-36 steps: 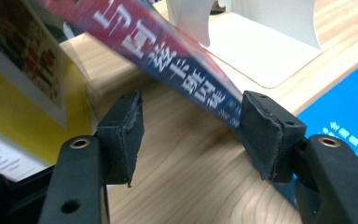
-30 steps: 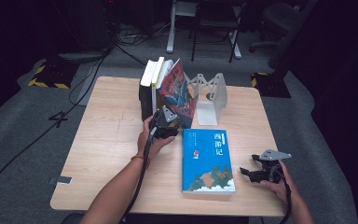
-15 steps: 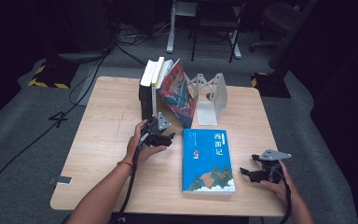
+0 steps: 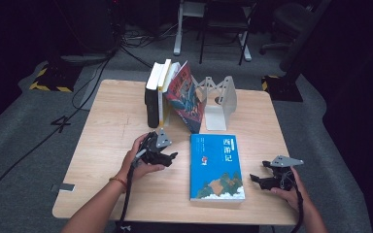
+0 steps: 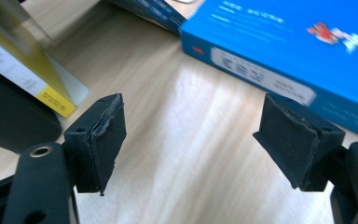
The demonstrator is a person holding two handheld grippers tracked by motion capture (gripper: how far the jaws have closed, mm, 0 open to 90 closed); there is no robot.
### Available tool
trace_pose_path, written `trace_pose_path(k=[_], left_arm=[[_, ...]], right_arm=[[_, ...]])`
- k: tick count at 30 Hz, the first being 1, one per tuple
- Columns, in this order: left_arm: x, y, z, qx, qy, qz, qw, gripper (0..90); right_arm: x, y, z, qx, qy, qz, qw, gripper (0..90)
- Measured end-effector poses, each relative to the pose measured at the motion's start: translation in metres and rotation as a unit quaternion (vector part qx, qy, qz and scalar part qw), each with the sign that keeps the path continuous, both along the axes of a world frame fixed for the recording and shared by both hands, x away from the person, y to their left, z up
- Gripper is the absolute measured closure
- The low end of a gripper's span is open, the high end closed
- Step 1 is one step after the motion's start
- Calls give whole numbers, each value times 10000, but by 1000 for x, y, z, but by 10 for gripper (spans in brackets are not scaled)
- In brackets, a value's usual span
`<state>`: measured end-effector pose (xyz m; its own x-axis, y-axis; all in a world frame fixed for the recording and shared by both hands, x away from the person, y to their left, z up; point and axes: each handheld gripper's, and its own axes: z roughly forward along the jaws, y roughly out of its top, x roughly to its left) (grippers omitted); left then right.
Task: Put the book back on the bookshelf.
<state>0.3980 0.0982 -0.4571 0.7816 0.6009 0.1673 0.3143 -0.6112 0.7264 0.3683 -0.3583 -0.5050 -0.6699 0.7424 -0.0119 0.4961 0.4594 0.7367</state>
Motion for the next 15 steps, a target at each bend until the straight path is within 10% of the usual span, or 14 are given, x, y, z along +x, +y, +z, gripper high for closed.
trace_pose_path(k=[15], left_arm=[[-42,4,-11,312,288,-576,9974,218]], right_arm=[[-4,2,4,-163,45,93,9998,192]])
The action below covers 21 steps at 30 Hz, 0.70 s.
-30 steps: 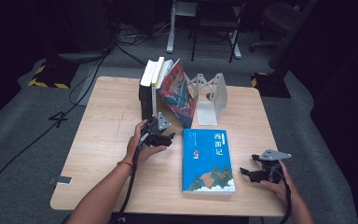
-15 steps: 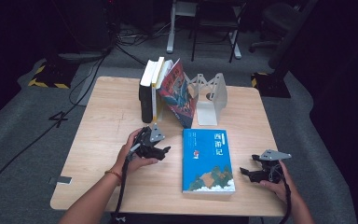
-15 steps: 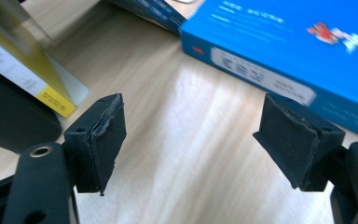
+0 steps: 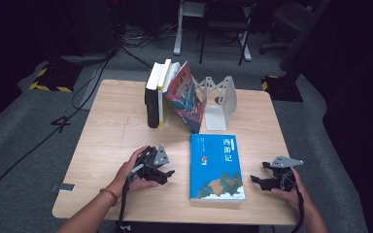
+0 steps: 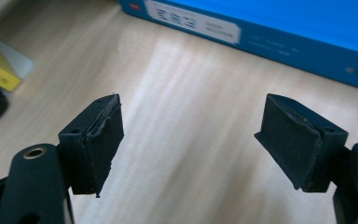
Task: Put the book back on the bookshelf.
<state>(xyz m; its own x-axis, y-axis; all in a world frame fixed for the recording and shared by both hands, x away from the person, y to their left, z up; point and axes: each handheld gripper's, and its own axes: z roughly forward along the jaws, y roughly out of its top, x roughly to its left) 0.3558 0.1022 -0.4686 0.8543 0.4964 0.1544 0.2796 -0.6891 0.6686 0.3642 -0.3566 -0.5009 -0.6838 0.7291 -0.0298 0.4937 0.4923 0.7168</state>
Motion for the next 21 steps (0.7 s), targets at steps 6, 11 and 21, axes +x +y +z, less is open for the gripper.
trace_pose_path(k=[6,11,21], left_arm=[[-22,3,-9,-55,167,-148,9997,218],[-37,5,-18,3,361,-244,9990,215],[-46,11,-30,-182,768,-378,9962,192]], right_arm=[[-7,9,9,-167,-45,278,9995,264],[-12,20,13,-149,51,683,9975,277],[-20,39,10,-427,180,1335,9900,297]])
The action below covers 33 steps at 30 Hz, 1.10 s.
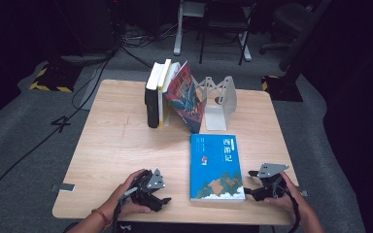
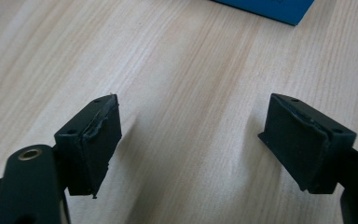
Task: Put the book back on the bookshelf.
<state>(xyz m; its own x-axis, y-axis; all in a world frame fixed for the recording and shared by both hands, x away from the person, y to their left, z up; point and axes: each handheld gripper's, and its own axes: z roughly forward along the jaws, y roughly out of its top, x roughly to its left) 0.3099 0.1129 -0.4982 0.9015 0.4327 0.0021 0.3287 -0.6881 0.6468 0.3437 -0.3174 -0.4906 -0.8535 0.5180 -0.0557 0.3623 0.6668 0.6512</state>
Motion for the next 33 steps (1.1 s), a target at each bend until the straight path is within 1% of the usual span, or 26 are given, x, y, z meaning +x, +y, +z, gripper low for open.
trace_pose_path(k=[2,3,5,6,8,10,11,15,17,20,22,24,26,29,33], left_arm=[[2,2,-2,-82,37,-59,9999,186],[3,3,-3,-130,21,-132,9998,180],[6,6,-4,-168,2,-308,9994,175],[8,7,-4,-187,-7,-370,9991,173],[10,10,-6,-272,-46,-406,9988,152],[11,10,-7,-291,-39,-402,9988,153],[11,10,-7,-295,-36,-373,9989,153],[12,10,-7,-288,-42,-377,9989,152],[12,10,-7,-289,-39,-377,9989,152],[13,10,-6,-281,-42,-389,9988,151],[12,10,-6,-280,-45,-386,9989,152],[12,9,-7,-283,-45,-366,9989,151],[12,9,-6,-278,-40,-330,9991,150],[12,9,-7,-285,-51,-346,9990,150],[12,9,-7,-285,-51,-340,9990,149]], right_arm=[[-1,0,0,39,1,32,10000,319],[-2,0,0,39,-15,45,10000,333],[-3,1,2,7,-31,132,9999,398],[-4,2,4,-43,-91,172,9998,402],[-6,2,7,-36,-148,199,9997,413],[-6,1,9,48,-199,209,9996,417],[-6,1,9,67,-189,221,9996,416],[-6,1,9,65,-201,237,9995,411],[-5,1,8,16,-208,213,9996,375],[-3,1,4,-61,-129,215,9997,365],[-2,0,3,-13,-105,201,9997,356],[-1,1,3,-33,-91,195,9998,359],[-3,2,5,-82,-154,206,9996,363],[-4,1,7,-49,-223,194,9995,370],[-5,1,10,24,-244,193,9995,370]])
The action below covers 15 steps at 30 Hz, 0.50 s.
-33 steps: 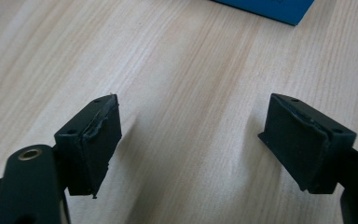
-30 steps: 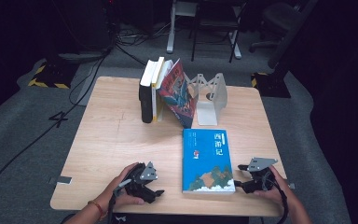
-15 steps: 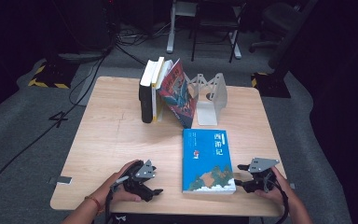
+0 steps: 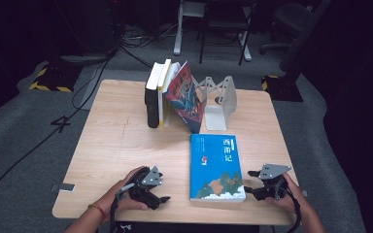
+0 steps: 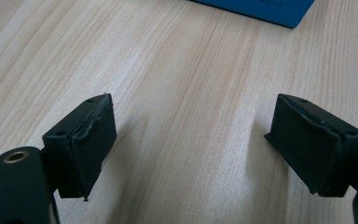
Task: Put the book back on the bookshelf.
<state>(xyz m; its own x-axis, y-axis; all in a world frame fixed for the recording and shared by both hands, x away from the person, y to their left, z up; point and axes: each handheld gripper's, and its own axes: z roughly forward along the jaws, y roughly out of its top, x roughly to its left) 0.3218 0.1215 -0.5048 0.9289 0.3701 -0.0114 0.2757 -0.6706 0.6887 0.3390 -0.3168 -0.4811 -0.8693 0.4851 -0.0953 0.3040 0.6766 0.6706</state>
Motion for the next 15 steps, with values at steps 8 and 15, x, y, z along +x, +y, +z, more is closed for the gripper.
trace_pose_path(k=[8,15], left_arm=[[0,0,0,18,3,13,10000,149],[-2,-4,2,113,46,199,9997,149]], right_arm=[[0,-3,6,290,-54,-68,9995,370],[-1,-2,15,645,-129,-201,9976,370]])
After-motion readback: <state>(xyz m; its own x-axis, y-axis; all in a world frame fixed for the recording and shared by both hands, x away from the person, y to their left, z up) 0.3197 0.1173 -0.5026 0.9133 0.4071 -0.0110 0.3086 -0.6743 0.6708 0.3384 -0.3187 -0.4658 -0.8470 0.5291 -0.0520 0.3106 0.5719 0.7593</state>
